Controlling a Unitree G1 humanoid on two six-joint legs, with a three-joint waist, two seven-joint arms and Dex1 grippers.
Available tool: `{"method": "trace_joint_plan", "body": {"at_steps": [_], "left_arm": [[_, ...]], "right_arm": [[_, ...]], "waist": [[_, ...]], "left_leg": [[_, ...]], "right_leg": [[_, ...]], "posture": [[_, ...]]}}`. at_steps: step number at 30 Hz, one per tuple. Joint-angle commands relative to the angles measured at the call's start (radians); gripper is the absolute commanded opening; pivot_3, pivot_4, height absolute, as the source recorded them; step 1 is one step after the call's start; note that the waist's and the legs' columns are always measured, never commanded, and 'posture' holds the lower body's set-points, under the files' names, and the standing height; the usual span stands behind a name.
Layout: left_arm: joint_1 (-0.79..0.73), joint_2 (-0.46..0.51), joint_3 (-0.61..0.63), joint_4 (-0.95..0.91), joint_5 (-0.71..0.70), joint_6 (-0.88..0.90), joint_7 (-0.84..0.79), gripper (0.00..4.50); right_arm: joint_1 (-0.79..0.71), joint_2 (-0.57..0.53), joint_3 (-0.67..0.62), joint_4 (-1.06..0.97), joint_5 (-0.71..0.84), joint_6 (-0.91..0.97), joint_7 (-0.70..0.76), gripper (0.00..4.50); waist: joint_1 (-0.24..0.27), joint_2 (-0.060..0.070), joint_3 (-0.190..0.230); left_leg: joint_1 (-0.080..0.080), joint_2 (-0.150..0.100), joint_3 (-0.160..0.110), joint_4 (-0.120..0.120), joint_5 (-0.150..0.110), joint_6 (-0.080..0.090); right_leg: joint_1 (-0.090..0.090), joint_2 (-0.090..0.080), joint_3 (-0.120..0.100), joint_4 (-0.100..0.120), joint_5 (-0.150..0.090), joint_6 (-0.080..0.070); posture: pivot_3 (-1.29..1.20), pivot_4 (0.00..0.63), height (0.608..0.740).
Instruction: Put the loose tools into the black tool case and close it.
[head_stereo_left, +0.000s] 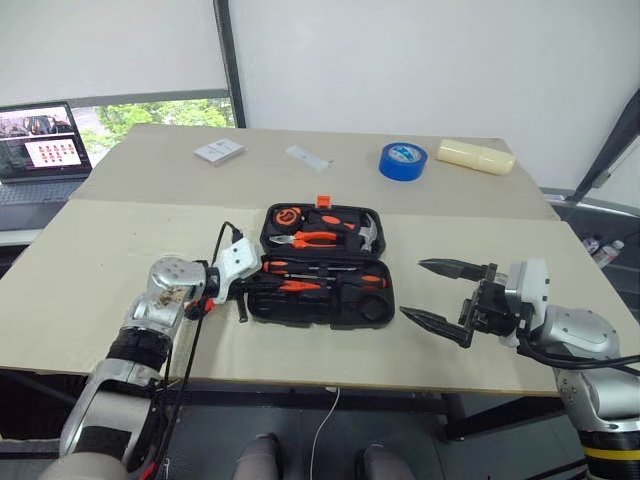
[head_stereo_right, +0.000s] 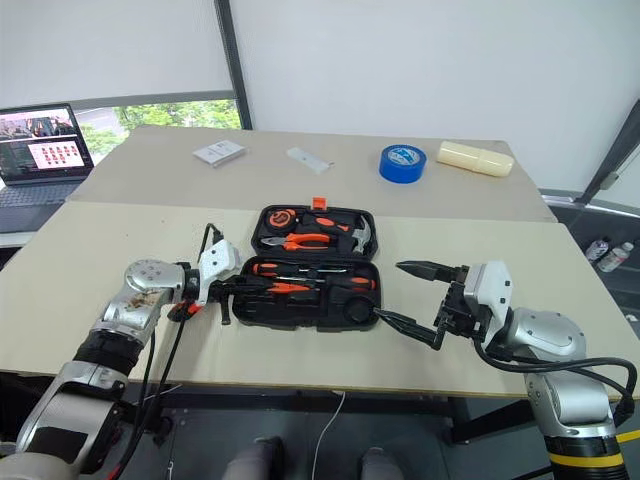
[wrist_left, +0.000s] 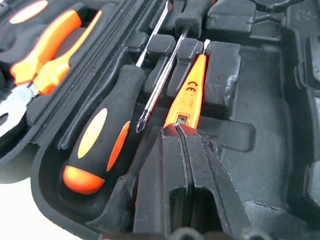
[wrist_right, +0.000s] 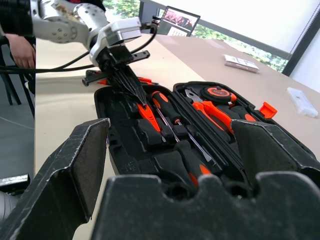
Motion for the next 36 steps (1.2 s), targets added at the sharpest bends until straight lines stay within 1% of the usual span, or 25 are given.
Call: {"method": "trace_joint_plan", "body": {"at_steps": [1,2,4,5,7,9,10,11,12,13,15,18,21,23,26,29,31,32,34,36], "left_arm": [[0.07,0.019,0.16,-0.102,-0.15,-0.008,0.01,0.52],[0.122,0.034,0.206,-0.165,-0.198,0.019,0.007,0.65],[0.237,0.071,0.296,-0.251,-0.249,0.05,0.032,1.4],[0.3,0.09,0.34,-0.284,-0.262,0.054,0.049,1.85],[0.44,0.117,0.449,-0.34,-0.285,0.069,0.104,2.5],[0.575,0.121,0.567,-0.395,-0.314,0.087,0.17,3.14],[0.63,0.118,0.61,-0.417,-0.321,0.09,0.196,3.61],[0.694,0.127,0.651,-0.416,-0.311,0.082,0.211,3.89],[0.755,0.135,0.702,-0.401,-0.304,0.08,0.23,4.35],[0.802,0.141,0.744,-0.391,-0.311,0.094,0.246,4.48],[0.882,0.152,0.791,-0.391,-0.317,0.115,0.251,4.48],[0.942,0.164,0.808,-0.409,-0.328,0.134,0.239,4.48],[0.941,0.177,0.808,-0.445,-0.344,0.196,0.274,4.48],[0.917,0.207,0.766,-0.492,-0.337,0.291,0.305,4.48],[0.8,0.251,0.705,-0.599,-0.37,0.498,0.412,4.48],[0.681,0.267,0.646,-0.67,-0.411,0.668,0.484,4.48],[0.573,0.27,0.558,-0.689,-0.401,0.772,0.535,4.48],[0.537,0.269,0.527,-0.692,-0.392,0.804,0.554,4.48],[0.43,0.247,0.439,-0.673,-0.358,0.866,0.608,4.48],[0.354,0.226,0.377,-0.649,-0.358,0.908,0.612,4.48]], "right_arm": [[0.004,0.003,-0.027,-0.006,-0.001,-0.042,0.006,4.5],[0.006,0.008,-0.029,0.004,-0.005,-0.06,0.011,4.5],[0.01,0.019,-0.034,0.02,-0.008,-0.093,0.019,4.5],[0.011,0.024,-0.035,0.027,-0.008,-0.106,0.022,4.5],[0.016,0.029,-0.036,0.039,-0.011,-0.137,0.037,4.5],[0.018,0.031,-0.038,0.051,-0.013,-0.161,0.049,4.5],[0.018,0.032,-0.039,0.058,-0.015,-0.174,0.053,4.5],[0.015,0.035,-0.041,0.065,-0.017,-0.187,0.053,4.5],[0.012,0.037,-0.042,0.072,-0.018,-0.197,0.056,4.5],[0.008,0.038,-0.041,0.078,-0.018,-0.205,0.058,4.5],[-0.002,0.04,-0.04,0.085,-0.006,-0.207,0.063,4.5],[-0.014,0.035,-0.034,0.083,0.023,-0.18,0.08,4.5],[-0.022,0.023,-0.022,0.066,0.052,-0.128,0.092,4.5],[-0.029,0.023,-0.018,0.053,0.054,-0.121,0.095,4.5],[-0.038,0.029,-0.017,0.05,0.049,-0.118,0.089,4.5],[-0.052,0.029,-0.007,0.06,0.038,-0.116,0.092,4.5],[-0.08,0.028,0.006,0.075,0.028,-0.111,0.094,4.5],[-0.089,0.028,0.011,0.08,0.024,-0.11,0.094,4.5],[-0.117,0.029,0.025,0.091,0.014,-0.108,0.095,4.5],[-0.134,0.03,0.037,0.095,0.006,-0.114,0.098,4.5]], "waist": [[-0.003,0.0,0.0],[-0.005,-0.001,0.0],[-0.011,-0.001,0.0],[-0.013,-0.001,0.0],[-0.022,0.0,0.0],[-0.025,0.0,0.0],[-0.025,-0.001,0.001],[-0.023,-0.001,0.001],[-0.021,-0.001,0.001],[-0.022,-0.001,0.001],[-0.018,-0.002,0.001],[-0.005,-0.001,0.001],[0.004,-0.001,0.001],[0.004,-0.002,0.001],[0.006,-0.002,0.001],[0.003,-0.002,0.001],[0.0,-0.002,0.001],[-0.002,-0.002,0.001],[-0.006,-0.002,0.001],[-0.007,-0.003,0.001]], "left_leg": [[0.0,0.0,0.0,0.0,0.0,0.0],[-0.001,0.001,0.0,0.0,0.0,0.0],[-0.001,0.001,0.0,-0.001,0.0,0.0],[-0.001,0.001,0.0,-0.001,0.0,0.0],[-0.001,0.001,0.0,-0.003,0.0,0.001],[0.001,0.001,0.0,-0.004,0.0,0.001],[0.001,0.001,0.0,-0.004,0.0,0.0],[0.001,0.001,0.0,-0.003,0.0,0.0],[0.001,0.002,0.0,-0.003,-0.002,-0.003],[0.001,0.002,0.0,-0.003,-0.005,-0.007],[0.004,0.002,0.001,-0.003,-0.005,-0.008],[0.006,0.0,0.002,-0.004,-0.006,-0.01],[0.006,-0.001,0.004,-0.005,-0.006,-0.01],[0.005,-0.001,0.004,-0.005,-0.007,-0.01],[0.004,-0.001,0.004,-0.005,-0.006,-0.01],[0.002,-0.001,0.004,-0.005,-0.006,-0.01],[0.003,-0.001,0.004,-0.004,-0.006,-0.009],[0.003,-0.001,0.005,-0.004,-0.006,-0.009],[0.002,-0.001,0.005,-0.004,-0.005,-0.008],[0.002,0.0,0.004,-0.004,-0.003,-0.004]], "right_leg": [[-0.001,0.0,0.0,0.0,0.0,0.0],[-0.001,0.001,0.0,0.0,0.0,0.0],[-0.001,0.001,0.0,0.0,0.002,-0.005],[-0.001,0.001,0.001,0.0,0.003,-0.005],[-0.001,0.001,0.001,0.0,0.002,-0.006],[-0.001,0.001,0.001,-0.001,0.002,-0.006],[-0.001,0.001,0.001,-0.001,0.002,-0.006],[-0.001,0.001,0.001,-0.001,0.001,-0.006],[-0.001,0.0,0.0,-0.001,-0.002,-0.004],[-0.001,0.0,-0.001,-0.001,-0.005,-0.008],[-0.003,-0.002,-0.002,-0.002,-0.005,-0.009],[-0.002,-0.008,-0.005,-0.003,-0.005,-0.009],[-0.002,-0.012,-0.006,-0.004,-0.005,-0.009],[-0.002,-0.012,-0.007,-0.005,-0.005,-0.009],[-0.003,-0.012,-0.007,-0.004,-0.005,-0.009],[-0.004,-0.011,-0.008,-0.003,-0.005,-0.009],[-0.002,-0.01,-0.007,-0.003,-0.004,-0.008],[-0.001,-0.009,-0.006,-0.003,-0.004,-0.008],[0.0,-0.007,-0.004,-0.001,-0.001,-0.002],[-0.001,-0.004,-0.003,0.0,-0.001,-0.002]], "posture": [[0.0,0.15,0.74],[0.0,0.15,0.74],[0.0,0.15,0.74],[0.0,0.15,0.74],[0.0,0.15,0.74],[0.0,0.15,0.74],[0.0,0.15,0.74],[0.0,0.15,0.74],[0.0,0.15,0.74],[0.0,0.15,0.74],[0.0,0.15,0.74],[0.0,0.15,0.74],[0.0,0.15,0.74],[0.0,0.15,0.74],[0.0,0.15,0.74],[0.0,0.15,0.74],[0.0,0.15,0.74],[0.0,0.15,0.74],[0.0,0.15,0.74],[0.0,0.15,0.74]]}}
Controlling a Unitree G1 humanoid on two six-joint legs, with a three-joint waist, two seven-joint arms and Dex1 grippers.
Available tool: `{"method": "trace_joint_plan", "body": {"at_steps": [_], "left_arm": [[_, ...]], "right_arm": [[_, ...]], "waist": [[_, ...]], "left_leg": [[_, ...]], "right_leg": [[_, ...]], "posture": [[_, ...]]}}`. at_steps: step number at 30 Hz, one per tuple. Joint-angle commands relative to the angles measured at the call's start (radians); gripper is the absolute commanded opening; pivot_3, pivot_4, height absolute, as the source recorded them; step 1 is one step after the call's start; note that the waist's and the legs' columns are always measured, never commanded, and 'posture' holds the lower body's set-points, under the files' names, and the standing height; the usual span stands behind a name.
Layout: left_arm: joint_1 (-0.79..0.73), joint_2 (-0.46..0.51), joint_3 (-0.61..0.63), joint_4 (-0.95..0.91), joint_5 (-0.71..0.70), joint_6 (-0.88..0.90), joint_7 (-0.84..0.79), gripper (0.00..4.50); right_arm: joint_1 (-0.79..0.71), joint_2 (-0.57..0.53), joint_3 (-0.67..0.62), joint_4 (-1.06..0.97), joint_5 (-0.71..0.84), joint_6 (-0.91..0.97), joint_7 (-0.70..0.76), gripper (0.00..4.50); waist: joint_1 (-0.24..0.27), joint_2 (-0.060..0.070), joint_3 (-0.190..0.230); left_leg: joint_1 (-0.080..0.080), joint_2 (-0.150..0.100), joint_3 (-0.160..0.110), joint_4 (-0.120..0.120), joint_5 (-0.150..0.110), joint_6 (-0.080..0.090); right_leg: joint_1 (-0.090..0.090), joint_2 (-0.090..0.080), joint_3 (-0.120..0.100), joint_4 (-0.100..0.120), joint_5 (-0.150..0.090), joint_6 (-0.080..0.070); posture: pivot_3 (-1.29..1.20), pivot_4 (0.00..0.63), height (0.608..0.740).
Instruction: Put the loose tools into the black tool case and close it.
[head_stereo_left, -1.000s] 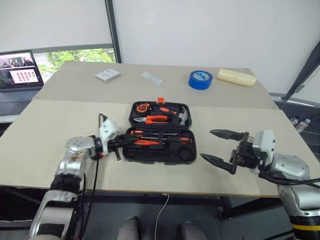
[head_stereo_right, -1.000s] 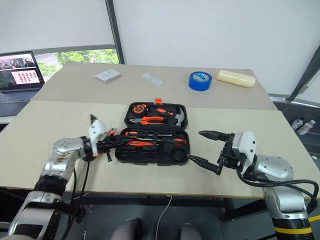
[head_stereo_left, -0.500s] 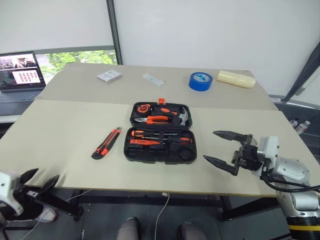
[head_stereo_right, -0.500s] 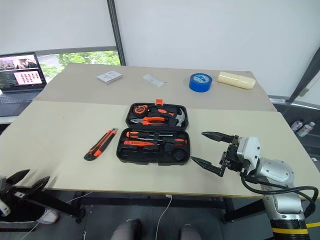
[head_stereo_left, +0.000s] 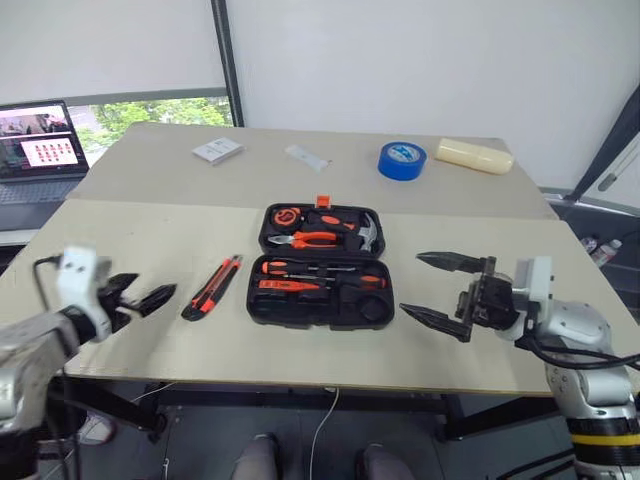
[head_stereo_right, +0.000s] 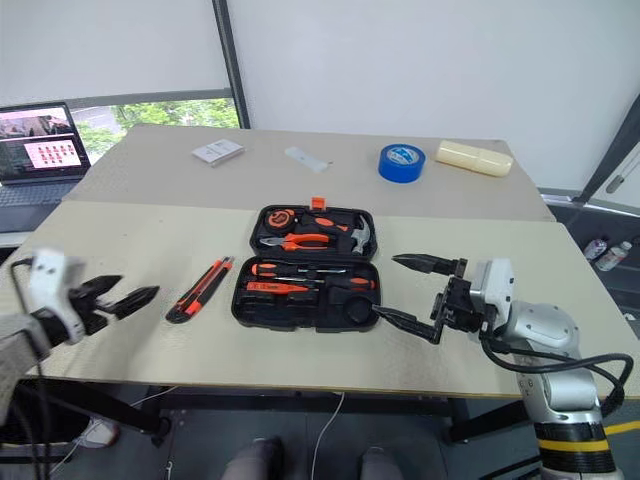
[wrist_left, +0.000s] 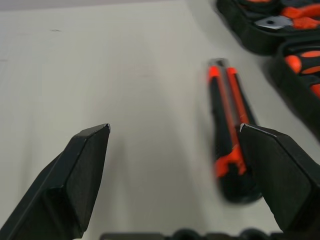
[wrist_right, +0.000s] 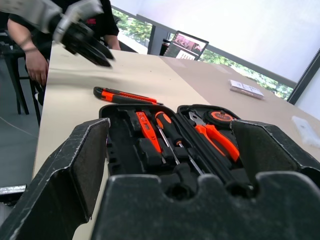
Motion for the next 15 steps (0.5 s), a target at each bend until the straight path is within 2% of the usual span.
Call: {"method": "trace_joint_plan", "body": {"at_steps": [1,5,8,11,15], "left_arm": [[-0.097,-0.018,-0.096,0.035,0.041,0.044,0.031,4.48],[-0.198,-0.034,-0.229,0.141,0.137,0.03,0.042,4.48],[-0.252,-0.047,-0.279,0.223,0.188,-0.003,0.037,4.48],[-0.276,-0.071,-0.333,0.255,0.186,0.031,-0.009,3.73],[-0.245,-0.078,-0.305,0.257,0.178,0.024,-0.039,2.23]], "right_arm": [[-0.032,-0.001,0.004,-0.012,-0.008,-0.005,-0.001,4.5],[-0.016,0.009,0.002,-0.037,-0.011,-0.006,-0.026,4.5],[0.007,0.013,0.002,-0.052,-0.015,-0.009,-0.04,4.5],[0.038,0.016,-0.001,-0.078,-0.016,-0.008,-0.055,4.5],[0.053,0.013,-0.016,-0.095,-0.013,-0.006,-0.077,4.5]], "waist": [[0.0,0.0,0.0],[0.003,0.0,0.0],[0.005,-0.001,0.0],[0.007,-0.001,0.0],[0.008,0.0,0.0]], "left_leg": [[0.0,0.001,0.0,0.0,0.0,0.0],[0.0,0.001,-0.001,0.0,0.0,0.0],[0.0,0.001,-0.001,0.001,0.0,-0.001],[0.0,0.001,-0.001,0.001,-0.001,-0.001],[0.0,0.0,-0.001,0.002,-0.001,-0.001]], "right_leg": [[0.0,0.001,0.0,0.0,0.0,0.0],[0.0,0.002,0.001,0.0,0.0,-0.001],[0.0,0.002,0.001,0.0,0.0,0.0],[0.0,0.002,0.001,0.0,0.0,0.0],[0.001,0.002,0.002,0.0,0.0,0.0]], "posture": [[0.0,0.15,0.74],[0.0,0.15,0.74],[0.0,0.15,0.74],[0.0,0.15,0.74],[0.0,0.15,0.74]]}}
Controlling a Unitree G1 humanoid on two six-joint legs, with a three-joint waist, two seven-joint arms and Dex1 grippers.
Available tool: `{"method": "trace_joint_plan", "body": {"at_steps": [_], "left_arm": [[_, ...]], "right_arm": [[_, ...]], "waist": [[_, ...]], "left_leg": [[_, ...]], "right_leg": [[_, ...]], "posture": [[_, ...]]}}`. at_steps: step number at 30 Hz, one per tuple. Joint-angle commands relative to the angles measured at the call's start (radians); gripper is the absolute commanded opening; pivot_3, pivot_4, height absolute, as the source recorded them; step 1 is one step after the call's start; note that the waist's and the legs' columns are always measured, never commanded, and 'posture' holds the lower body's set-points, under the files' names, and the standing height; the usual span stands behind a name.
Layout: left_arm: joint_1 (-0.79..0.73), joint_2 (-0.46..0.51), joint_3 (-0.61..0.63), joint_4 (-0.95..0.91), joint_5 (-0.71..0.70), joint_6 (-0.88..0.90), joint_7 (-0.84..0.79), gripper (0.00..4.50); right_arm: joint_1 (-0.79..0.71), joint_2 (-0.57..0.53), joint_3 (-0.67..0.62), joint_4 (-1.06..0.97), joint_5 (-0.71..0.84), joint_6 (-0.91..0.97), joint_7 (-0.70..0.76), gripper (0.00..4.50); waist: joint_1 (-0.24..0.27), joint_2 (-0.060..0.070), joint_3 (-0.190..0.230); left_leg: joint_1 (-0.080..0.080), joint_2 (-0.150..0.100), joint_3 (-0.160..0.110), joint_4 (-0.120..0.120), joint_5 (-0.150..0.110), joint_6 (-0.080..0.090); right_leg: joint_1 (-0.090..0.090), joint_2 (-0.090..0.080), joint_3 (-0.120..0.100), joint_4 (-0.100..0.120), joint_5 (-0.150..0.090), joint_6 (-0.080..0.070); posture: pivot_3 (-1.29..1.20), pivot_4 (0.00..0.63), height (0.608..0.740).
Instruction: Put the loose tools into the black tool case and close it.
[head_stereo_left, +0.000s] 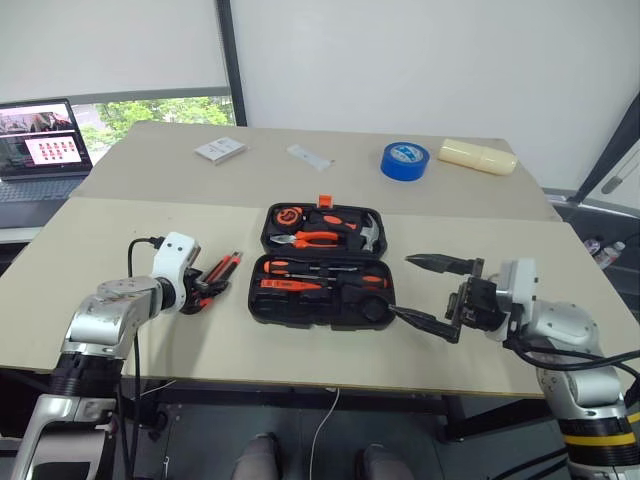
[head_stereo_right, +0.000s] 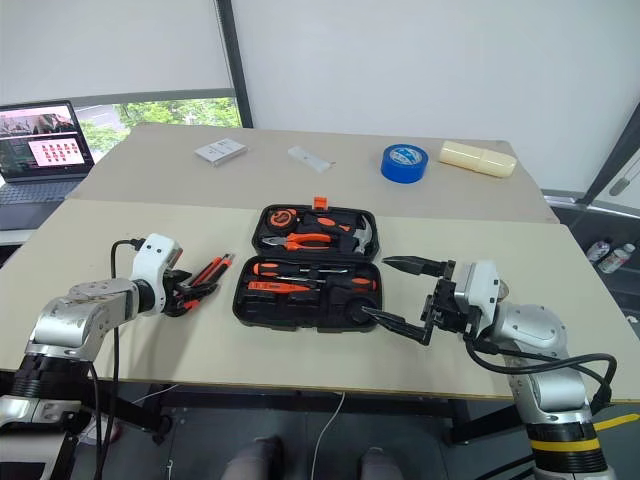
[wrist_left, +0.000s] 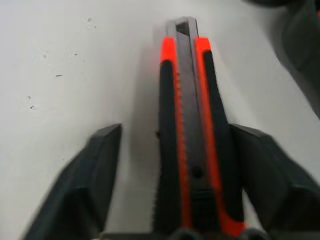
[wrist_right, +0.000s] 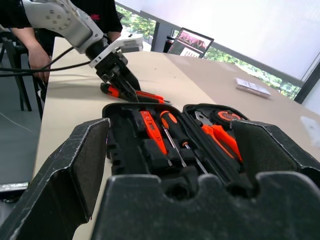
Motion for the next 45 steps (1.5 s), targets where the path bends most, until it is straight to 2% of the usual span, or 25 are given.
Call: {"method": "trace_joint_plan", "body": {"at_steps": [1,8,13,16,18,21,26,31,33,42,43,45], "left_arm": [[0.036,0.0,0.012,0.015,-0.002,-0.021,-0.044,1.74],[0.017,0.053,0.1,0.141,-0.004,-0.294,-0.219,1.63],[-0.029,0.053,0.136,0.204,-0.065,-0.589,-0.493,1.63],[-0.106,0.034,0.053,0.174,-0.067,-0.684,-0.686,1.63],[-0.163,0.021,-0.055,0.176,0.018,-0.766,-0.763,1.63],[-0.248,-0.037,-0.208,0.196,0.17,-0.849,-0.763,1.63],[-0.324,-0.103,-0.332,0.239,0.287,-0.944,-0.791,1.63],[-0.338,-0.123,-0.365,0.255,0.354,-0.888,-0.741,1.63],[-0.309,-0.134,-0.366,0.231,0.345,-0.868,-0.744,1.63],[-0.251,-0.137,-0.385,0.21,0.358,-0.83,-0.761,1.63],[-0.247,-0.128,-0.391,0.203,0.361,-0.809,-0.773,2.43],[-0.246,-0.135,-0.375,0.215,0.362,-0.853,-0.742,3.04]], "right_arm": [[0.002,-0.007,-0.038,-0.05,0.01,-0.006,-0.022,4.5],[0.021,-0.016,-0.05,-0.059,0.011,-0.004,-0.023,4.5],[0.027,-0.027,-0.059,-0.059,0.012,-0.001,-0.02,4.5],[0.038,-0.047,-0.077,-0.05,0.016,0.001,-0.011,4.5],[0.049,-0.065,-0.088,-0.047,0.025,0.011,-0.003,4.5],[0.064,-0.088,-0.098,-0.054,0.034,0.032,0.006,4.5],[0.089,-0.089,-0.109,-0.088,0.034,0.043,-0.015,4.5],[0.148,-0.087,-0.138,-0.136,0.036,0.049,-0.046,4.5],[0.165,-0.084,-0.144,-0.148,0.035,0.049,-0.057,4.5],[0.185,-0.083,-0.144,-0.163,0.034,0.047,-0.078,4.5],[0.186,-0.083,-0.143,-0.163,0.034,0.046,-0.079,4.5],[0.185,-0.083,-0.141,-0.162,0.034,0.045,-0.082,4.5]], "waist": [[0.0,0.0,0.0],[-0.002,0.0,0.0],[0.002,0.0,0.0],[0.012,0.0,0.0],[0.02,0.0,0.0],[0.03,0.0,0.0],[0.018,0.0,0.001],[0.003,0.0,0.001],[0.002,0.0,0.001],[0.001,0.0,0.0],[0.001,0.0,0.0],[0.0,0.0,0.0]], "left_leg": [[0.0,0.0,0.0,0.0,0.0,0.0],[0.0,0.0,0.0,0.0,0.0,0.0],[-0.001,0.001,0.0,0.0,0.0,0.0],[-0.004,0.0,0.0,0.002,0.0,0.0],[-0.007,0.0,0.0,0.003,0.0,0.0],[-0.007,-0.002,0.0,0.005,0.0,0.0],[-0.007,-0.001,-0.001,0.005,0.004,0.006],[-0.007,0.0,-0.003,0.005,0.004,0.007],[-0.007,0.0,-0.003,0.005,0.004,0.007],[-0.007,0.0,-0.003,0.007,0.004,0.007],[-0.007,0.0,-0.003,0.007,0.004,0.007],[-0.007,0.0,-0.003,0.007,0.004,0.007]], "right_leg": [[0.0,0.0,0.0,0.0,0.0,0.0],[-0.001,0.0,0.0,0.0,0.0,-0.001],[-0.001,0.0,0.0,-0.001,0.001,-0.002],[-0.001,0.0,-0.001,-0.001,0.003,-0.005],[-0.001,0.0,-0.001,-0.002,0.003,-0.004],[0.0,0.0,0.0,-0.002,0.003,-0.003],[-0.001,0.003,0.003,-0.002,0.004,-0.001],[-0.002,0.005,0.004,-0.001,0.003,-0.001],[-0.001,0.005,0.005,-0.001,0.0,0.003],[0.0,0.005,0.006,0.0,0.001,0.003],[0.0,0.005,0.006,-0.001,0.001,0.003],[0.0,0.005,0.006,-0.001,0.001,0.003]], "posture": [[0.0,0.15,0.74],[0.0,0.15,0.74],[0.0,0.15,0.74],[0.0,0.15,0.74],[0.0,0.15,0.74],[0.0,0.15,0.74],[0.0,0.15,0.74],[0.0,0.15,0.74],[0.0,0.15,0.74],[0.0,0.15,0.74],[0.0,0.15,0.74],[0.0,0.15,0.74]]}}
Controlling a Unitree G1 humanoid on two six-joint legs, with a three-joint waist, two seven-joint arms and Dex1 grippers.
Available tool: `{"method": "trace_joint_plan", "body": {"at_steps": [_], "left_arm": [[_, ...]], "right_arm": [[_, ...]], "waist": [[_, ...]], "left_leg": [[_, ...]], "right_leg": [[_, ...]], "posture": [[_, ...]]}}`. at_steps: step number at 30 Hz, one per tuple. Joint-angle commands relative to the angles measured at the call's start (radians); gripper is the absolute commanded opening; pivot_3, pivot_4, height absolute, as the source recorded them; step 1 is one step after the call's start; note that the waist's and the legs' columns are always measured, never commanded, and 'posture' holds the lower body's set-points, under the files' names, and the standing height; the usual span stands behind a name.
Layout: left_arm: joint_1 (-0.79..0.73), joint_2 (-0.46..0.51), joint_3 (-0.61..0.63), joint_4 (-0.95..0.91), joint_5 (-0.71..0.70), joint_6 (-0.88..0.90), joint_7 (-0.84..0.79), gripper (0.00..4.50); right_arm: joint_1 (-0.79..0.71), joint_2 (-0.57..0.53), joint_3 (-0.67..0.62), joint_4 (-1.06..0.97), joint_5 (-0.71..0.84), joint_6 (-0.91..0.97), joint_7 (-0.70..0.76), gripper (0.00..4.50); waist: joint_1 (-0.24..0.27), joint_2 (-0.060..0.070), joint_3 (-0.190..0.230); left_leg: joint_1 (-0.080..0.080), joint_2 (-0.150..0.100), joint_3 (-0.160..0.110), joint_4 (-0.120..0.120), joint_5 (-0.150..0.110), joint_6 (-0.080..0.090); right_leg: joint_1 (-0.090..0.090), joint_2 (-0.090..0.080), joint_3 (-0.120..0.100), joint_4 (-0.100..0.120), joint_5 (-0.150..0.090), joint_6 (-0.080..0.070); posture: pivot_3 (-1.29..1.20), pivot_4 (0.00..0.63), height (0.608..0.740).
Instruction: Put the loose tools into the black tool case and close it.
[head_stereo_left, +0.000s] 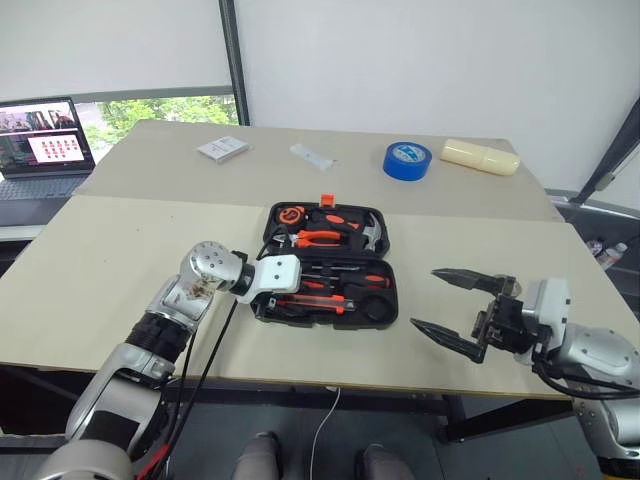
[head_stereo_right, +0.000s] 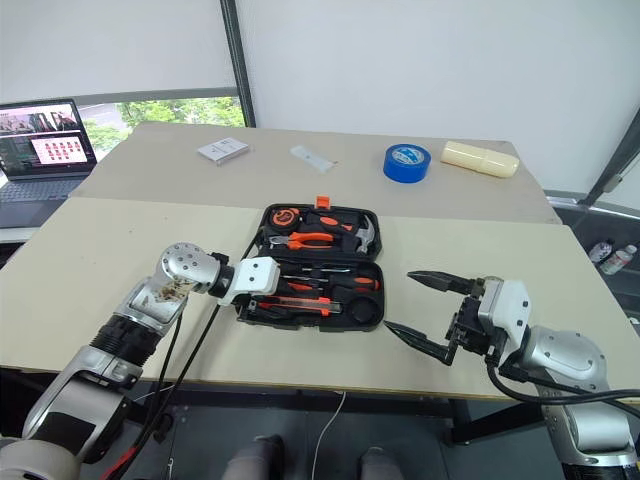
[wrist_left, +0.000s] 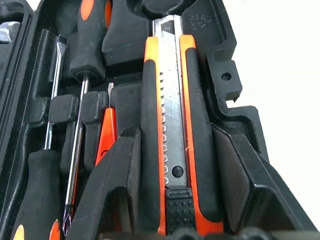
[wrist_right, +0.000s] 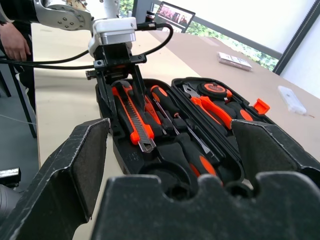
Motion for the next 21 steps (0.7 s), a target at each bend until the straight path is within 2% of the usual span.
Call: {"method": "trace_joint_plan", "body": {"at_steps": [1,2,4,7,10,13,15,16,17,18,19,21], "left_arm": [[0.016,-0.002,0.009,-0.002,0.0,-0.038,0.013,3.43],[0.008,-0.018,0.039,0.007,-0.032,-0.029,0.027,3.65],[-0.01,-0.046,0.106,0.023,-0.138,0.022,-0.009,4.36],[-0.024,-0.055,0.18,0.046,-0.271,0.068,-0.117,4.36],[-0.027,-0.063,0.221,0.057,-0.329,0.115,-0.137,4.36],[-0.003,-0.066,0.231,0.063,-0.328,0.105,-0.128,3.66],[0.017,-0.063,0.219,0.059,-0.31,0.08,-0.127,2.88],[0.038,-0.067,0.21,0.056,-0.291,0.064,-0.105,2.65],[0.057,-0.072,0.204,0.058,-0.271,0.046,-0.078,2.18],[0.071,-0.077,0.2,0.055,-0.257,0.034,-0.058,1.94],[0.084,-0.081,0.198,0.053,-0.252,0.032,-0.046,1.45],[0.102,-0.093,0.189,0.058,-0.219,0.017,0.003,0.75]], "right_arm": [[-0.004,-0.003,-0.031,-0.025,0.013,0.001,-0.008,4.5],[-0.004,-0.003,-0.03,-0.023,0.012,0.0,-0.009,4.5],[-0.008,-0.002,-0.028,-0.019,0.012,0.0,-0.009,4.5],[-0.014,-0.001,-0.024,-0.008,0.012,0.001,-0.007,4.5],[-0.017,0.0,-0.024,0.0,0.013,0.003,-0.006,4.5],[-0.016,0.005,-0.026,0.012,0.015,0.004,-0.012,4.5],[-0.013,0.008,-0.027,0.016,0.015,0.004,-0.013,4.5],[-0.01,0.011,-0.026,0.018,0.012,0.001,-0.013,4.5],[-0.009,0.013,-0.025,0.02,0.011,0.0,-0.014,4.5],[-0.006,0.014,-0.025,0.02,0.01,-0.002,-0.014,4.5],[-0.004,0.015,-0.025,0.02,0.009,-0.003,-0.015,4.5],[0.0,0.019,-0.025,0.016,0.009,-0.002,-0.018,4.5]], "waist": [[-0.002,0.0,0.0],[-0.003,0.0,0.0],[-0.001,0.0,0.0],[-0.001,0.0,0.0],[-0.001,0.0,0.0],[-0.001,0.0,0.0],[-0.001,0.0,0.0],[-0.001,0.0,0.0],[-0.001,0.0,0.0],[-0.001,0.0,0.0],[-0.001,0.0,0.0],[-0.001,0.0,0.0]], "left_leg": [[0.0,0.0,0.0,0.0,0.0,0.0],[0.0,0.0,0.0,0.0,0.0,0.0],[0.001,0.0,0.0,0.0,0.0,0.001],[0.0,0.0,0.0,0.0,0.0,0.001],[0.0,0.0,0.0,0.0,0.0,0.001],[0.0,0.0,0.0,0.001,0.0,0.001],[0.0,0.0,0.0,0.001,0.0,0.001],[0.0,-0.001,0.0,0.001,0.0,0.001],[0.0,-0.001,0.0,0.001,0.0,0.001],[0.001,-0.001,0.0,0.001,0.0,0.001],[0.001,-0.001,0.0,0.001,0.0,0.001],[0.001,0.0,0.0,0.001,0.0,0.001]], "right_leg": [[0.0,0.0,0.0,0.0,0.0,0.0],[0.0,0.0,0.001,0.0,0.0,-0.001],[0.0,0.001,0.001,0.0,0.0,-0.001],[0.0,0.001,0.002,0.0,0.0,-0.001],[0.0,0.001,0.002,0.0,0.0,-0.001],[0.0,0.001,0.002,0.001,0.0,-0.001],[0.0,0.002,0.003,0.001,0.0,-0.001],[0.0,0.002,0.003,0.001,0.001,-0.001],[0.0,0.002,0.004,0.001,0.001,-0.001],[0.0,0.002,0.004,0.001,0.001,-0.001],[0.0,0.002,0.004,0.001,0.001,-0.001],[0.0,0.002,0.004,0.001,0.002,-0.003]], "posture": [[0.0,0.15,0.74],[0.0,0.15,0.74],[0.0,0.15,0.74],[0.0,0.15,0.74],[0.0,0.15,0.74],[0.0,0.15,0.74],[0.0,0.15,0.74],[0.0,0.15,0.74],[0.0,0.15,0.74],[0.0,0.15,0.74],[0.0,0.15,0.74],[0.0,0.15,0.74]]}}
